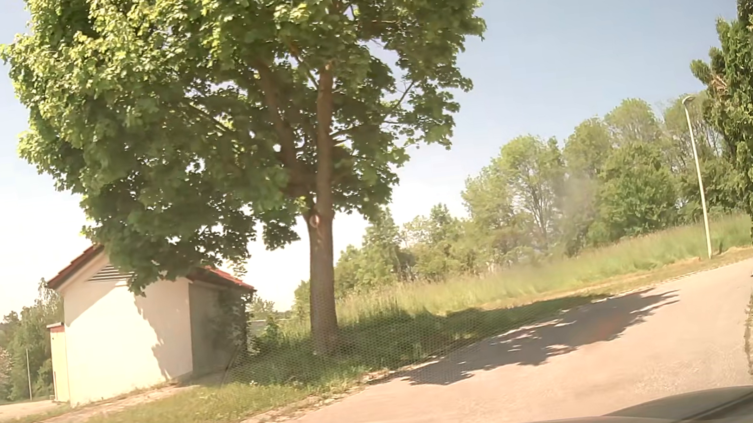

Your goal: Follow the waypoints while adhering to traffic rules and regulations

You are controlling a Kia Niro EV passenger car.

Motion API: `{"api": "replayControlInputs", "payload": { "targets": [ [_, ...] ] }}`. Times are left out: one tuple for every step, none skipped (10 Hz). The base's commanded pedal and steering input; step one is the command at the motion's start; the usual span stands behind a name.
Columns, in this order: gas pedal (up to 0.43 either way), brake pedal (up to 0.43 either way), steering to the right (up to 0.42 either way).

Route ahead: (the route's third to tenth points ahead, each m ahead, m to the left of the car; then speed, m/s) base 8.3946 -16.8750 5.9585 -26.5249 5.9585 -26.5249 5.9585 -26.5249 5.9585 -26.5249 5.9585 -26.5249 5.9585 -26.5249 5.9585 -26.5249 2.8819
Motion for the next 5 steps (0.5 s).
{"api": "replayControlInputs", "payload": {
  "targets": [
    [0.130, 0.000, 0.363],
    [0.130, 0.000, 0.362],
    [0.138, 0.000, 0.361],
    [0.157, 0.000, 0.356],
    [0.157, 0.000, 0.347]
  ]
}}
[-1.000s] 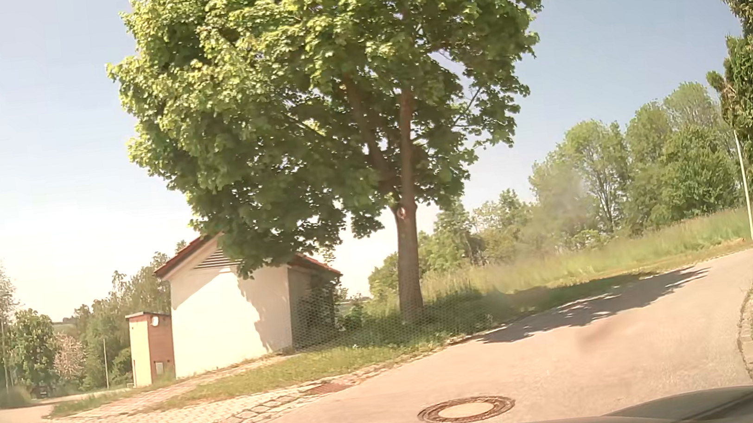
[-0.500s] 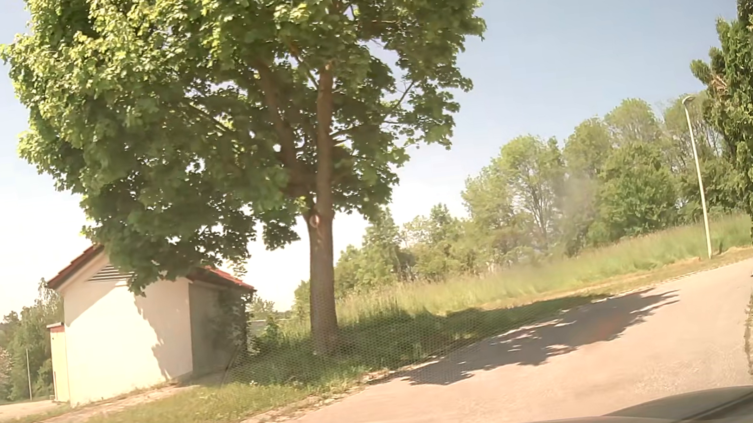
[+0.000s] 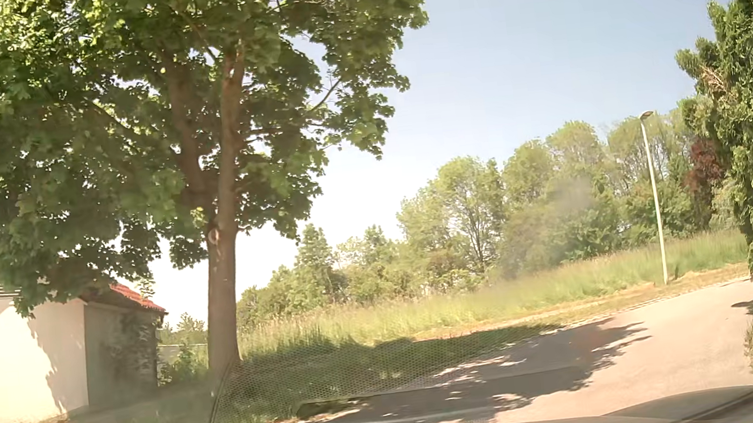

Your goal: Follow the waypoints while adhering to traffic rules and regulations

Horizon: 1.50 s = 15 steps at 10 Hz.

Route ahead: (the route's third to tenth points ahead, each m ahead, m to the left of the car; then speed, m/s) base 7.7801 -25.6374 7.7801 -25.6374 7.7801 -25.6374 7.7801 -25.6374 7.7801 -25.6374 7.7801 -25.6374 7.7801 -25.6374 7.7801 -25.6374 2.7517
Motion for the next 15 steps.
{"api": "replayControlInputs", "payload": {
  "targets": [
    [0.157, 0.000, 0.335],
    [0.157, 0.000, 0.325],
    [0.169, 0.000, 0.312],
    [0.169, 0.000, 0.301],
    [0.228, 0.000, 0.291],
    [0.228, 0.000, 0.283],
    [0.228, 0.000, 0.283],
    [0.228, 0.000, 0.284],
    [0.228, 0.000, 0.288],
    [0.228, 0.000, 0.296],
    [0.228, 0.000, 0.308],
    [0.228, 0.000, 0.320],
    [0.228, 0.000, 0.321],
    [0.228, 0.000, 0.321],
    [0.228, 0.000, 0.323]
  ]
}}
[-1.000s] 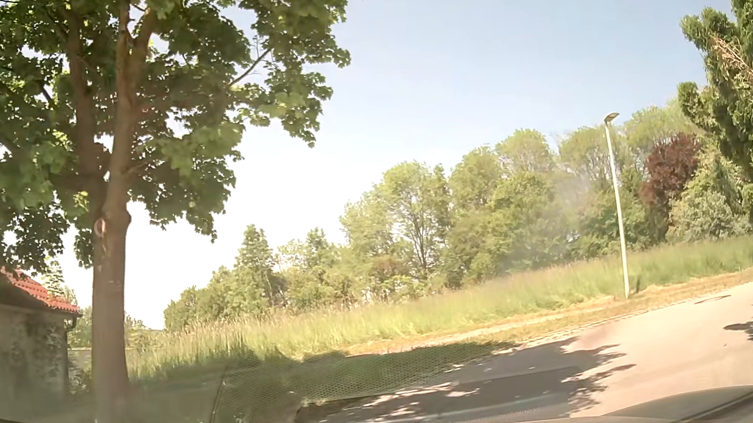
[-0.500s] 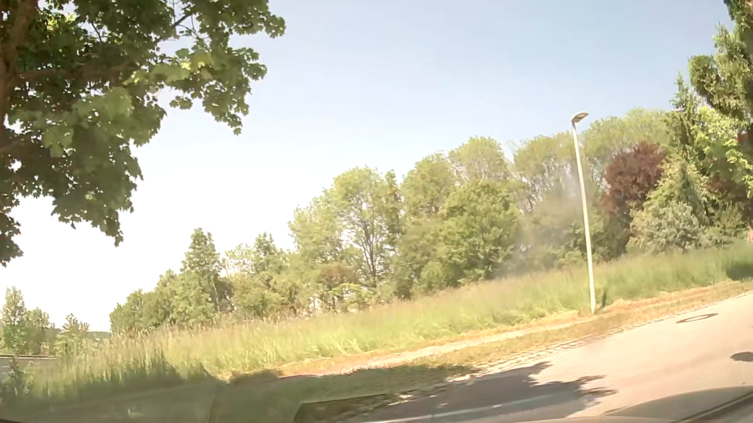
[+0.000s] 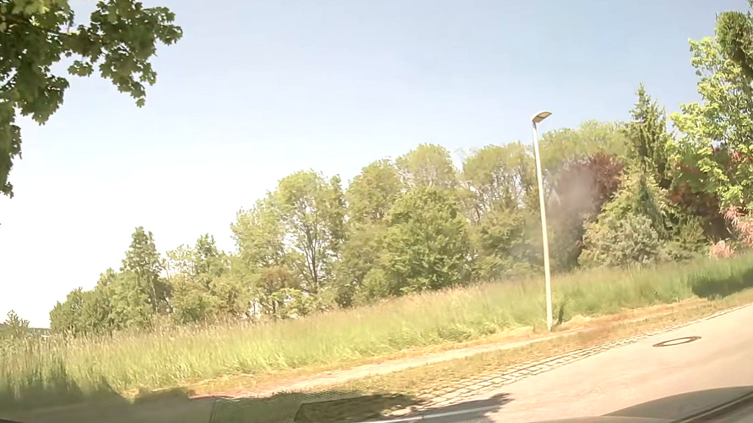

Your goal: Follow the waypoints while adhering to traffic rules and regulations

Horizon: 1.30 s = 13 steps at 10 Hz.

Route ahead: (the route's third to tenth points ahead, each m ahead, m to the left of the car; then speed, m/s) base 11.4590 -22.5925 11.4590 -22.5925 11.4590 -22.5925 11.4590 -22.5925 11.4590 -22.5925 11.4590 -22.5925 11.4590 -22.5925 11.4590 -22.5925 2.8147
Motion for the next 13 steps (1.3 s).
{"api": "replayControlInputs", "payload": {
  "targets": [
    [0.228, 0.000, 0.330],
    [0.228, 0.000, 0.339],
    [0.228, 0.000, 0.357],
    [0.228, 0.000, 0.372],
    [0.228, 0.000, 0.382],
    [0.228, 0.000, 0.379],
    [0.228, 0.000, 0.376],
    [0.228, 0.000, 0.375],
    [0.228, 0.000, 0.375],
    [0.228, 0.000, 0.375],
    [0.228, 0.000, 0.375],
    [0.228, 0.000, 0.376],
    [0.228, 0.000, 0.379]
  ]
}}
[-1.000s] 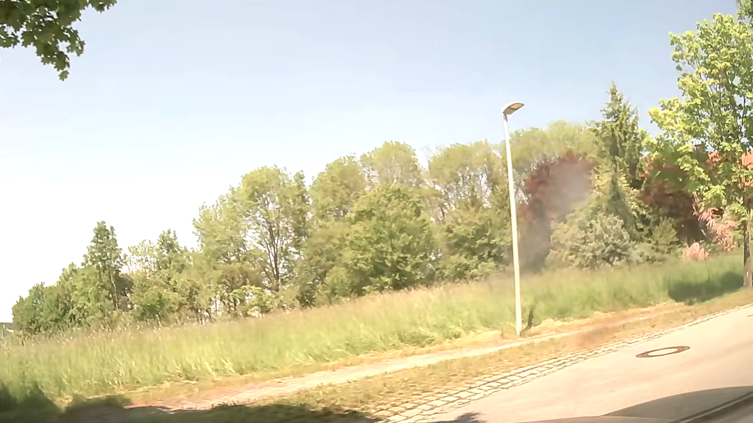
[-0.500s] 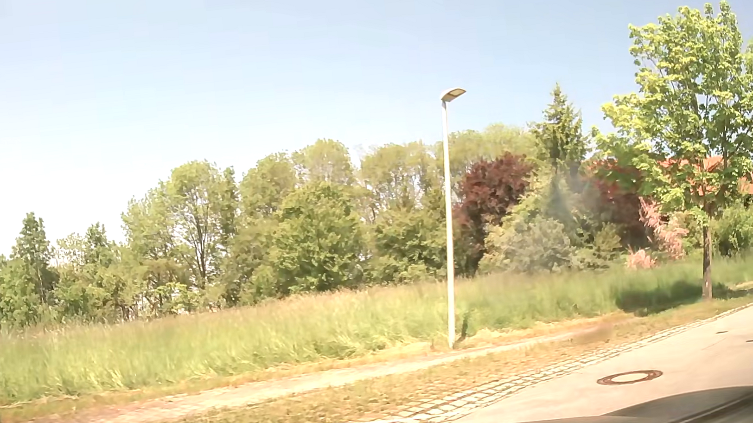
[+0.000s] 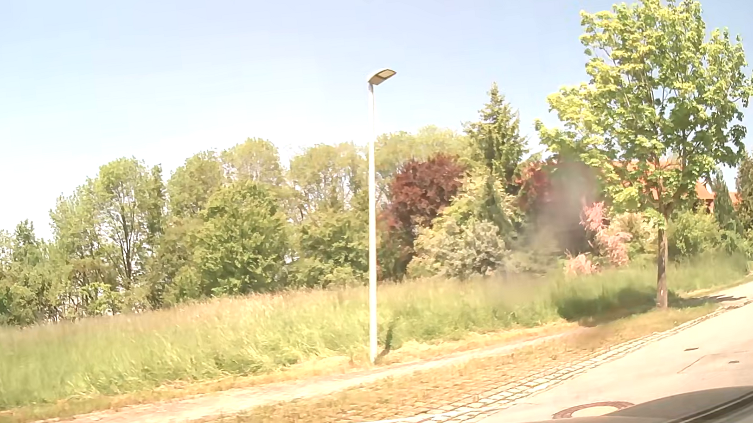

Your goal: Follow the waypoints while adhering to traffic rules and regulations

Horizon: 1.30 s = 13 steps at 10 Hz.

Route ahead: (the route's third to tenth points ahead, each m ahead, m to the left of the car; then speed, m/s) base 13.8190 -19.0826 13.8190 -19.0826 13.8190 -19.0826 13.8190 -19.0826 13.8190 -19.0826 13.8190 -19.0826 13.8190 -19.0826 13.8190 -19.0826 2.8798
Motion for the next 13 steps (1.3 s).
{"api": "replayControlInputs", "payload": {
  "targets": [
    [0.228, 0.000, 0.383],
    [0.228, 0.000, 0.386],
    [0.240, 0.000, 0.387],
    [0.248, 0.000, 0.387],
    [0.248, 0.000, 0.390],
    [0.248, 0.000, 0.395],
    [0.260, 0.000, 0.397],
    [0.260, 0.000, 0.397],
    [0.260, 0.000, 0.397],
    [0.260, 0.000, 0.397],
    [0.268, 0.000, 0.397],
    [0.268, 0.000, 0.397],
    [0.268, 0.000, 0.397]
  ]
}}
